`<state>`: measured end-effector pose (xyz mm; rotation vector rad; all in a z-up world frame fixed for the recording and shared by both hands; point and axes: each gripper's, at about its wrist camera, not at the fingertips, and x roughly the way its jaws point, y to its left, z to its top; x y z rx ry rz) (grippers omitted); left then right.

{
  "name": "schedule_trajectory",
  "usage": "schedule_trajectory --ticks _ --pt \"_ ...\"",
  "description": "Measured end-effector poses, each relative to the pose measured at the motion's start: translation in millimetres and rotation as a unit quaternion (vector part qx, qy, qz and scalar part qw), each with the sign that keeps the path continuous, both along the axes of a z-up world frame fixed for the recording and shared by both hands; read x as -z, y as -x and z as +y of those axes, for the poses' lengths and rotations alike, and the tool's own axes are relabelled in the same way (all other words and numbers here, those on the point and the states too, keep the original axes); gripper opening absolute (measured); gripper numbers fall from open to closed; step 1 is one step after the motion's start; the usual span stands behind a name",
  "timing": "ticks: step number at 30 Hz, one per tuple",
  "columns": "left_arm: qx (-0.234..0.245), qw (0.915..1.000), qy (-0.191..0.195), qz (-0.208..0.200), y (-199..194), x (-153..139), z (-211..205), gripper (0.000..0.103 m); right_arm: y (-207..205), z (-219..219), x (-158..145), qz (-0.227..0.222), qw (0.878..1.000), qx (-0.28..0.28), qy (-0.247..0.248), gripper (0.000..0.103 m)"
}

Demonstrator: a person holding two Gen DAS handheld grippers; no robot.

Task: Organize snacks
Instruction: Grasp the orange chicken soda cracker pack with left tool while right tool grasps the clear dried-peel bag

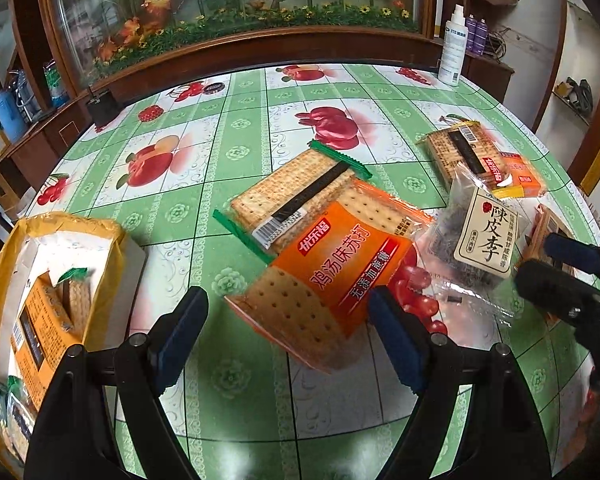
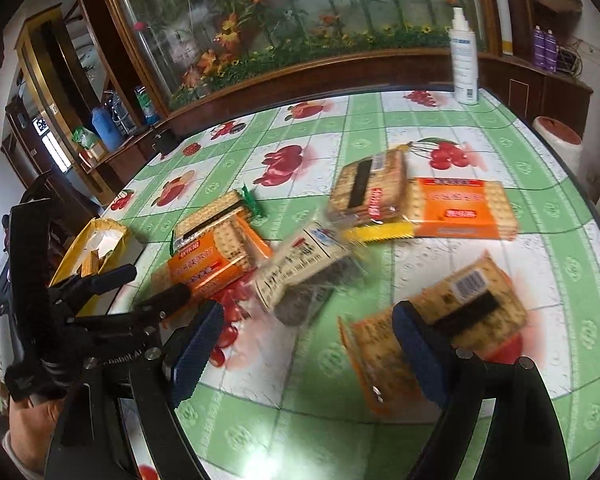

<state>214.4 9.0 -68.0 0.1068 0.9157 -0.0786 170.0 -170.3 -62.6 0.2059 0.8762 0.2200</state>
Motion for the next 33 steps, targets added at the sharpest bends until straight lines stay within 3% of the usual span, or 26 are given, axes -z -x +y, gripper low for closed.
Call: schedule_trajectory --ticks 9,13,17,19,24,28,33 --pt "0.014 0.9997 0.012 0.014 -13 8 -8 0.084 -43 9 19 0.039 0.998 0.041 -0.009 0.088" --pt "0.028 0.9992 0.017 0.025 -21 9 -16 0.086 -53 7 27 0.045 0.998 0.049 0.012 0.087" --pt "0.074 0.9952 0.029 0.057 -12 16 -27 0.087 -51 7 27 0.040 0.999 0.016 0.029 0.075" --pt "0.092 0.9941 0.016 0.054 -4 14 -34 0.087 -48 1 26 0.040 0.999 0.006 0.035 0.075" --pt "0.085 0.9957 -0.011 0.036 -15 3 -38 0.087 -44 -17 26 0.044 0.999 -0.001 0.015 0.075" --pt "0.114 0.9907 -0.056 0.048 -35 10 -48 0.087 -44 -20 27 0.039 0.999 -0.001 0.007 0.076" --pt "0.152 0.9849 -0.065 0.053 -53 13 -63 0.089 -46 -20 27 0.032 0.999 -0.003 0.006 0.076"
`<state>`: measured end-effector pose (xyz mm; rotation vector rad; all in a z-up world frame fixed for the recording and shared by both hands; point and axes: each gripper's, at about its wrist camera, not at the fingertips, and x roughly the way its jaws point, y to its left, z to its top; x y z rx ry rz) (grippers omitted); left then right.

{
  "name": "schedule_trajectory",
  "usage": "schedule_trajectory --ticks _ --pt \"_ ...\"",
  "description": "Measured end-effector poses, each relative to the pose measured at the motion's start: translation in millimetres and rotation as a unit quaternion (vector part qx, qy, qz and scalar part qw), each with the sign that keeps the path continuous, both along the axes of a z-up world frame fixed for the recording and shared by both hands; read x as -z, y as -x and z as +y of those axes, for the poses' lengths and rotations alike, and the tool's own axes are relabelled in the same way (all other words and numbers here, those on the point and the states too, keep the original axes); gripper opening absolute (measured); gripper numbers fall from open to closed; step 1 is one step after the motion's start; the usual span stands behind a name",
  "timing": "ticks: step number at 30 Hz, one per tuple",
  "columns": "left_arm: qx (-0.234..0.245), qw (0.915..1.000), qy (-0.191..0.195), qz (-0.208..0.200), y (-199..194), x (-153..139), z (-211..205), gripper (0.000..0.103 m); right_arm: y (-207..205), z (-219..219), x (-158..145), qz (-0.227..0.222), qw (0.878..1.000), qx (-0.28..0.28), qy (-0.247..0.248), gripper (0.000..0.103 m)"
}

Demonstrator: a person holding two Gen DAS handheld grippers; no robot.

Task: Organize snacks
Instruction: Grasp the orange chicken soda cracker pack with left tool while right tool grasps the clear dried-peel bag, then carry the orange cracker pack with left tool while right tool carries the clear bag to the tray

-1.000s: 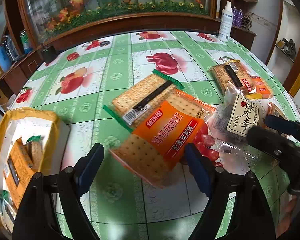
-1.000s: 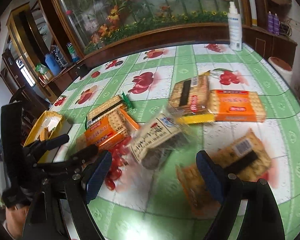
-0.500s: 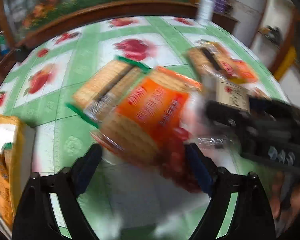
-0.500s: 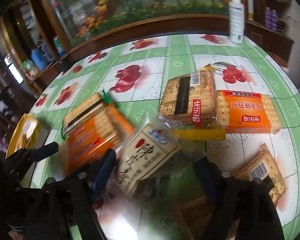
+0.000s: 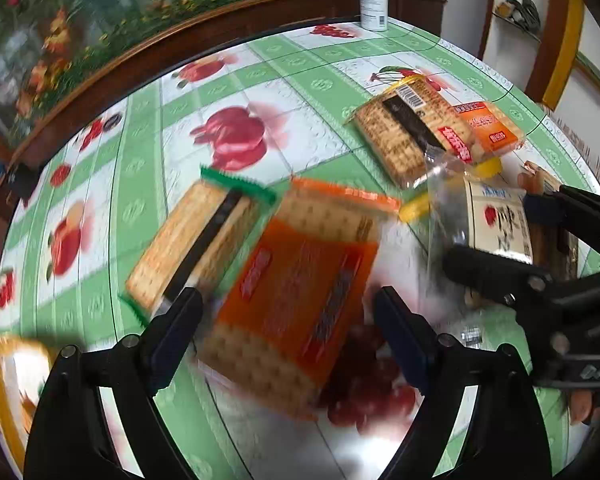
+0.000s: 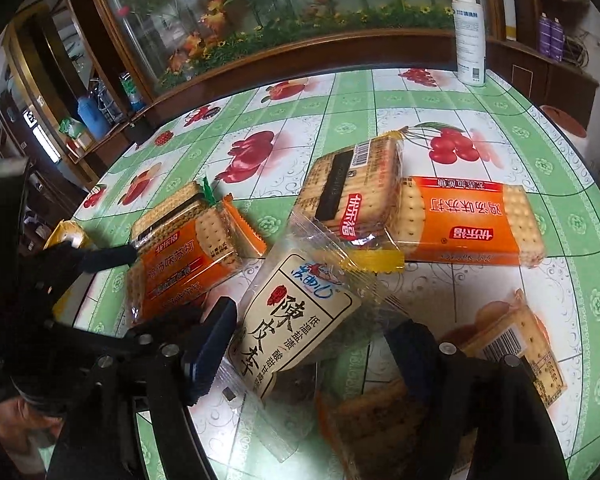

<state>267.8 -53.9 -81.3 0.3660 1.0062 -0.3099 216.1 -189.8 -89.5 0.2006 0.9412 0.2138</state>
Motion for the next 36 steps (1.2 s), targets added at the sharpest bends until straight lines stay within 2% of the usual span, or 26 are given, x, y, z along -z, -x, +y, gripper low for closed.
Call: schedule_trajectory --ticks 3,6,8,9,10,15,18,24,29,30,31,36 --pt "0.019 0.9998 -0.003 0.000 -6 0 -9 0.089 -2 -6 0 0.003 1.000 0.004 -0.016 0.076" --pt "0.009 0.9997 0.019 0.012 -4 2 -6 0.089 -4 -10 0 0.008 1.000 0.001 -0.022 0.073" --pt "-0.003 0.9987 0.047 0.021 1 3 2 0.081 -4 -10 0 0.009 1.000 -0.002 -0.018 0.071" --pt "-0.007 0.9974 0.067 0.026 5 2 6 0.067 -3 -8 0 0.009 1.000 -0.004 -0.013 0.071" --pt "-0.010 0.9973 0.069 0.021 11 0 8 0.057 -3 -6 0 0.008 1.000 -0.006 -0.008 0.071" --pt "-0.017 0.9976 0.065 0.017 34 -2 5 0.057 -1 0 0 0.005 1.000 -0.013 -0.001 0.067" --pt "-0.037 0.9967 0.072 0.012 45 -4 10 0.056 1 1 -1 0.004 1.000 -0.018 -0.005 0.063" --pt "-0.092 0.9889 0.117 -0.006 79 -15 46 0.056 6 10 -8 -0.006 0.999 -0.040 -0.015 0.056" --pt "-0.127 0.9802 0.151 -0.016 109 -22 77 0.056 13 30 -10 -0.011 0.998 -0.061 0.004 0.054" --pt "-0.134 0.9784 0.156 -0.017 115 -22 83 0.056 12 35 -6 0.000 0.998 -0.070 0.009 0.055" --pt "-0.139 0.9769 0.161 -0.016 120 -22 87 0.056 12 39 -3 0.004 0.997 -0.076 0.009 0.063" --pt "-0.160 0.9709 0.177 -0.021 143 -24 104 0.056 19 68 4 -0.003 0.993 -0.084 0.086 0.080"
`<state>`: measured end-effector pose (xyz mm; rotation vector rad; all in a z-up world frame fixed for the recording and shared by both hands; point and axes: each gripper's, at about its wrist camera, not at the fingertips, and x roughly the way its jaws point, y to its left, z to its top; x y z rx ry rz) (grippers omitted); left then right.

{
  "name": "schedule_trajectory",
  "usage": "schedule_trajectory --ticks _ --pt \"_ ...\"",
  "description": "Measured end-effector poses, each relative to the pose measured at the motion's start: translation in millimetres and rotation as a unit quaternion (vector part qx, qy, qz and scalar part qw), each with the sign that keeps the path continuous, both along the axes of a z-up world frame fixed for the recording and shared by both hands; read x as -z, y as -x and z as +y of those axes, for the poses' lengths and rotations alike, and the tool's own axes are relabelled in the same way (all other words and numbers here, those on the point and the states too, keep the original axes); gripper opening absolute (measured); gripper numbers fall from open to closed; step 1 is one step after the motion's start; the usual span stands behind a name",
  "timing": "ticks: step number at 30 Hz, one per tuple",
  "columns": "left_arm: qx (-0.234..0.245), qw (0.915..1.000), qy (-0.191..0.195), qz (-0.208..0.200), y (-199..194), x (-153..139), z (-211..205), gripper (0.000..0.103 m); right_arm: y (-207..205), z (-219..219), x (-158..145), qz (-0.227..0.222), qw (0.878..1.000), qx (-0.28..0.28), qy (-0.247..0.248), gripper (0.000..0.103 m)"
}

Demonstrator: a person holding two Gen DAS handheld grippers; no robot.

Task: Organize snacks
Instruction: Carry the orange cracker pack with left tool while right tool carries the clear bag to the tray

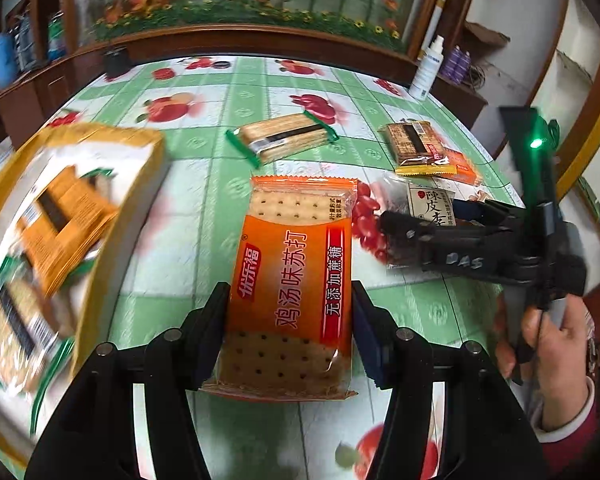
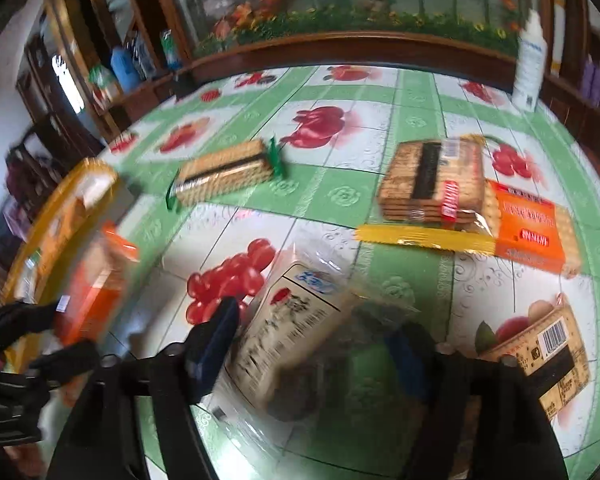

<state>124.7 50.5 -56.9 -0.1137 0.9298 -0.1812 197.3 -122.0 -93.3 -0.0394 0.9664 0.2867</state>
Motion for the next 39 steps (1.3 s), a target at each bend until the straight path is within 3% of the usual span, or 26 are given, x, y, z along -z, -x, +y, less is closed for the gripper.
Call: schedule_trajectory --ticks 2,5,6,8,9,14,19,22,28,39 --pt "-0.007 1.0000 0.007 0.001 5 -1 4 0.056 2 12 4 -0.001 0.999 -0.005 0.036 0.086" --pt "-0.014 0.9997 0.019 0.000 16 -2 11 0.056 6 18 5 -0.001 0.999 -0.012 0.048 0.082" --pt "-0.016 0.9996 0.023 -0.002 19 -2 12 0.056 7 18 4 -0.001 0.999 -0.014 0.046 0.080" --pt "-0.020 0.9994 0.029 -0.004 25 -4 16 0.056 10 18 1 -0.003 0.999 -0.021 0.037 0.063" --pt "-0.023 0.9992 0.033 -0.007 29 -5 18 0.056 12 19 1 -0.005 0.999 -0.022 0.036 0.061" --pt "-0.036 0.9984 0.040 -0.020 43 -15 29 0.056 21 23 -7 -0.013 0.999 -0.034 -0.004 0.052" --pt "-0.045 0.9976 0.042 -0.032 56 -23 38 0.056 28 32 -14 -0.009 0.998 -0.050 -0.047 0.050" --pt "-0.049 0.9973 0.041 -0.037 62 -27 42 0.056 28 27 -16 0.009 0.991 -0.056 -0.119 0.050" --pt "-0.063 0.9963 0.040 -0.044 73 -31 53 0.057 33 27 -26 0.009 0.982 -0.058 -0.179 0.050" --pt "-0.113 0.9910 0.041 -0.058 93 -34 94 0.057 50 64 -49 -0.009 0.975 -0.093 -0.201 0.049"
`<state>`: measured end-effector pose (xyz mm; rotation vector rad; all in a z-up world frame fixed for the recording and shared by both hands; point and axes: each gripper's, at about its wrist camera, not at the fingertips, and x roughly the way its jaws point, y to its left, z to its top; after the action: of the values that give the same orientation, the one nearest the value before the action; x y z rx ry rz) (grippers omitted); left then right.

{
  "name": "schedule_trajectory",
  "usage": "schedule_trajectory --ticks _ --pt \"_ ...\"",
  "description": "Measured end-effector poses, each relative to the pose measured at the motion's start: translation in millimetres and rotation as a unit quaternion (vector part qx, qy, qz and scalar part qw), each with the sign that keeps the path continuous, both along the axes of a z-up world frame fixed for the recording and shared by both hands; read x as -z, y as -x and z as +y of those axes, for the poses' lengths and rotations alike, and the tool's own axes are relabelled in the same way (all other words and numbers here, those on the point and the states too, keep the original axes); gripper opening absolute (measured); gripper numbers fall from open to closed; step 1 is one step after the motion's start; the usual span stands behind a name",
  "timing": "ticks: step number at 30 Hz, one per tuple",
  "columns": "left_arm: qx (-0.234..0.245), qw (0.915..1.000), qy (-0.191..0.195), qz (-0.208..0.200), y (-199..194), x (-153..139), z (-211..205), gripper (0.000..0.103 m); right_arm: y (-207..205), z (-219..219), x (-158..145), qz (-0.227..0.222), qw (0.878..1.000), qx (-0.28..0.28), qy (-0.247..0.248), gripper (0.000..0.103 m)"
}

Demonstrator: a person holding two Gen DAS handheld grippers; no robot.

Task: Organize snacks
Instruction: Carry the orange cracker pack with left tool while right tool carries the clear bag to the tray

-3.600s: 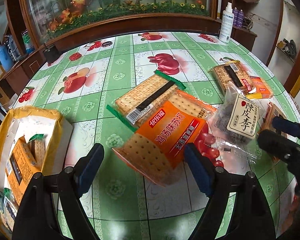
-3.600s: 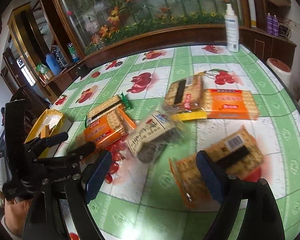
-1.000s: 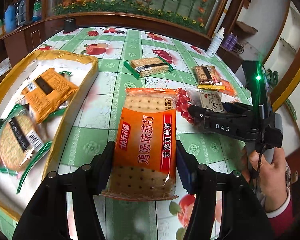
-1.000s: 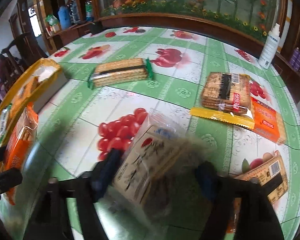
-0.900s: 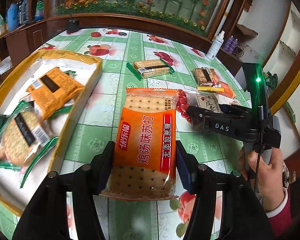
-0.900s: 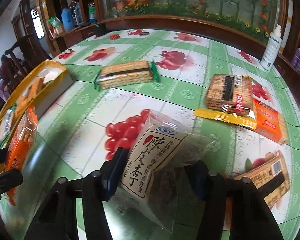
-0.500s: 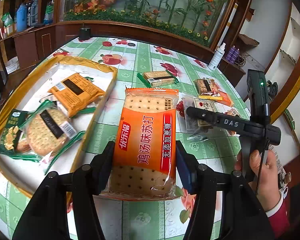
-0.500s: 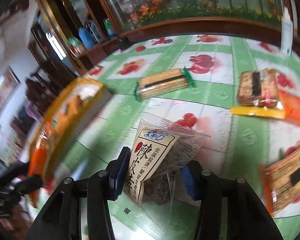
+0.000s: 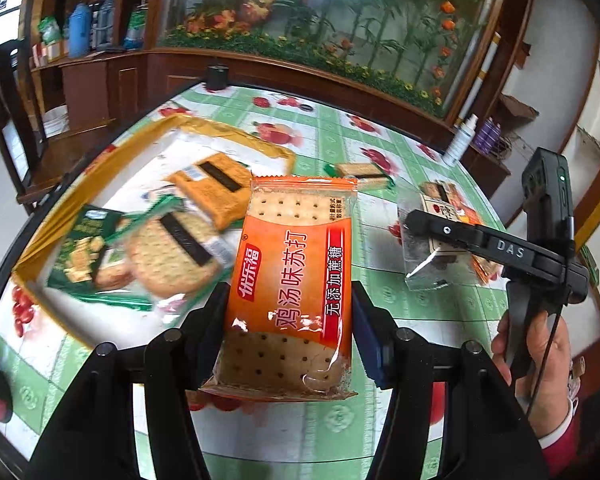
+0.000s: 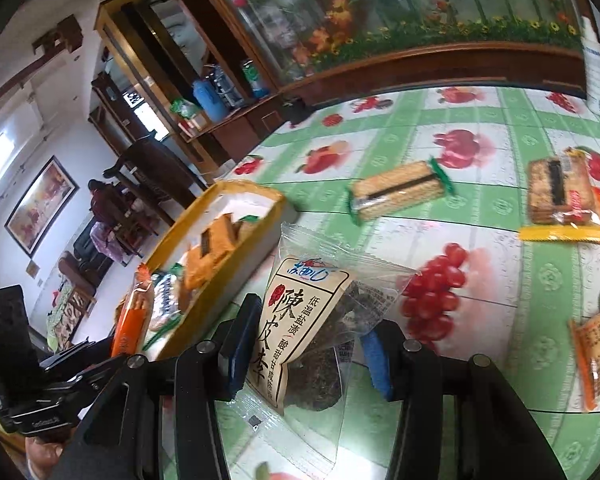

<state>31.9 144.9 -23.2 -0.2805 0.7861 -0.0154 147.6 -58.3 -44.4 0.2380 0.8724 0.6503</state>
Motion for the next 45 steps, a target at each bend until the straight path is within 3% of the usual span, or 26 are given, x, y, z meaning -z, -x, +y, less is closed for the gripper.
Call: schedule_trajectory --ticks 16,27,45 --pt "-0.085 0.9964 -0.008 -0.001 15 9 63 0.057 6 85 -20 -0.023 0.998 -0.066 0.002 0.049" --pt "-0.100 0.9950 -0.012 0.004 5 16 78 0.057 -7 142 -21 -0.028 0.995 -0.100 0.011 0.049" --pt "-0.134 0.9870 -0.087 0.017 -24 15 84 0.057 -48 194 -13 -0.036 0.993 -0.105 0.040 0.049"
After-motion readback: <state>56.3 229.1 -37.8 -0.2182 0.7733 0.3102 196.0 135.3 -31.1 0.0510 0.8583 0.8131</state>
